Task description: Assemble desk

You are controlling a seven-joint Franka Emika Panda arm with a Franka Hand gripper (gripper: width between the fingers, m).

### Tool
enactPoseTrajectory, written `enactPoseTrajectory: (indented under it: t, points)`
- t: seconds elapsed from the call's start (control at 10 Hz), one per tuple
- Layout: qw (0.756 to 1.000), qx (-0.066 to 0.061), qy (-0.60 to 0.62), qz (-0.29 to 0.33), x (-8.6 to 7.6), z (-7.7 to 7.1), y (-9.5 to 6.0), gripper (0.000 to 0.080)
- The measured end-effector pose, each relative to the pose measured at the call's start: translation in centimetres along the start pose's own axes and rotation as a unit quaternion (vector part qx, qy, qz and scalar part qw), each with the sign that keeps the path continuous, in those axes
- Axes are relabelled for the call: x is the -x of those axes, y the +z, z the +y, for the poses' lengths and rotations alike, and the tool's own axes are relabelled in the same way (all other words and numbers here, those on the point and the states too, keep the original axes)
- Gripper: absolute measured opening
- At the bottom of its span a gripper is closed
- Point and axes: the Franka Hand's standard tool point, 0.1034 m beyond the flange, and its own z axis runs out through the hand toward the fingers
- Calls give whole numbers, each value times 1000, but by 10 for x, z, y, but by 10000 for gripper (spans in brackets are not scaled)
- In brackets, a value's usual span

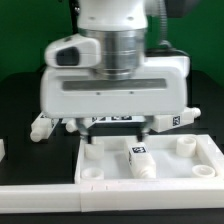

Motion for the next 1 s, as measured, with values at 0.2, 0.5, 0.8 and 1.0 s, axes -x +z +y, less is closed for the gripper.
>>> enactPoseTrajectory:
  t: [0.2, 0.5, 0.8, 1.0]
  points:
    - [1000, 0, -11, 6, 0, -14, 12, 649]
    - [1000, 2, -14, 20, 10, -25, 37, 649]
    - [999, 1, -5, 31, 13, -27, 50, 649]
    - [1000, 1, -5, 31, 13, -27, 50, 402]
